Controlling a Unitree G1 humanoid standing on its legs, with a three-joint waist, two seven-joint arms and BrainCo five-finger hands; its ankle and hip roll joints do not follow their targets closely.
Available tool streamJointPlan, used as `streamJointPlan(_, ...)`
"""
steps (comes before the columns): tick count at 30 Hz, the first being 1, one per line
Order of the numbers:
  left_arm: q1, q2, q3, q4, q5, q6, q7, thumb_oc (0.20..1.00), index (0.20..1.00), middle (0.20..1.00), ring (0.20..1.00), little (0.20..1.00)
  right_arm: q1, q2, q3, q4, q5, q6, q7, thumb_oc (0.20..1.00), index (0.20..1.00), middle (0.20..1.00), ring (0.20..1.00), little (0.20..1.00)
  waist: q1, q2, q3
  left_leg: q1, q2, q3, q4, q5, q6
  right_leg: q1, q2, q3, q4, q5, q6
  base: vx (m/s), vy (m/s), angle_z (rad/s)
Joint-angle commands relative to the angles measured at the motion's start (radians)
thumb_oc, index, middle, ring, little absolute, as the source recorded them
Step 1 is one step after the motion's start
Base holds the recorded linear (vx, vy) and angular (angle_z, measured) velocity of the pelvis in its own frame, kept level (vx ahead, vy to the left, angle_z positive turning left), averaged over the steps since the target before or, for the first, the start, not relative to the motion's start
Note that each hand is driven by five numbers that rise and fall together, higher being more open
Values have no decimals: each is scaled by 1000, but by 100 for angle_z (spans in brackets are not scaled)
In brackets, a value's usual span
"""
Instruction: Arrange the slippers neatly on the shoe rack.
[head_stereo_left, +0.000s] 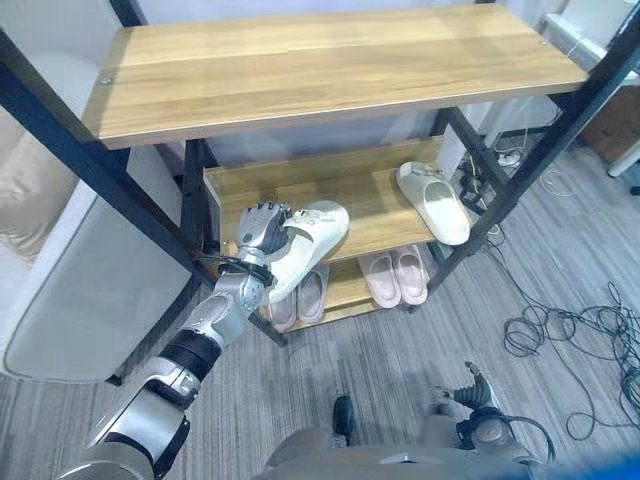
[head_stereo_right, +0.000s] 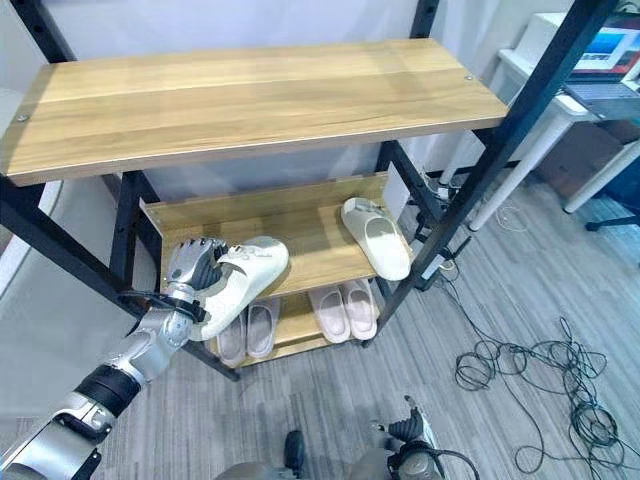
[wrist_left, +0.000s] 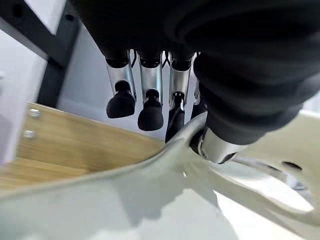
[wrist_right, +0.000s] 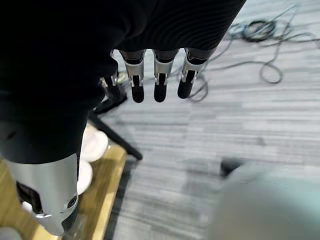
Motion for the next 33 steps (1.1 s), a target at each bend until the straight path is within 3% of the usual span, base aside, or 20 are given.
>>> streamJointPlan(1,-54,-20,41,-50,4,-30,51,200,200,200,200,200,13,-24,32,2,-21,17,3,1000,1000,1000,1000,1000,-13,-37,-36,-3,68,-22,38,-127,-74,37,174,-49,11,38,-34,160,-292,71)
streamJointPlan(6,-53,-38,60,-18,-29,-28,59,200,200,200,200,200,1,-43,53,-10,-36,11,-7,1000,1000,1000,1000,1000,-15,-19,-45,23,111,-39,-29,-96,-107,78,223,-78,-86,24,-56,81,-174,10)
streamJointPlan(15,-158,-21,77,83,-46,18,98,200,200,200,200,200,-3,-65,85,-42,-58,6,-26,1000,1000,1000,1000,1000,-31,-5,-37,-10,157,-16,-70,-57,-133,-1,270,-46,-87,16,-61,-7,-56,-14)
streamJointPlan(19,-205,16,68,113,-9,46,103,200,200,200,200,200,-1,-68,87,-45,-61,2,-36,1000,1000,1000,1000,1000,-38,-9,-25,-42,164,-18,-70,-48,-137,-36,280,-41,-87,21,-62,-30,-34,-17)
streamJointPlan(22,-340,45,46,186,-2,87,133,200,200,200,200,200,-4,-85,82,-75,-62,-8,-61,1000,1000,1000,1000,1000,-58,-17,-12,-100,161,-32,-70,-37,-142,-88,283,-55,-87,32,-63,-14,2,2)
streamJointPlan(33,-521,42,-38,326,-61,84,139,200,200,200,200,200,-46,-84,97,-66,-36,-17,-65,1000,1000,1000,1000,1000,-78,-22,-8,-167,151,-29,-70,-28,-146,-147,272,-66,-87,50,-59,26,23,-1)
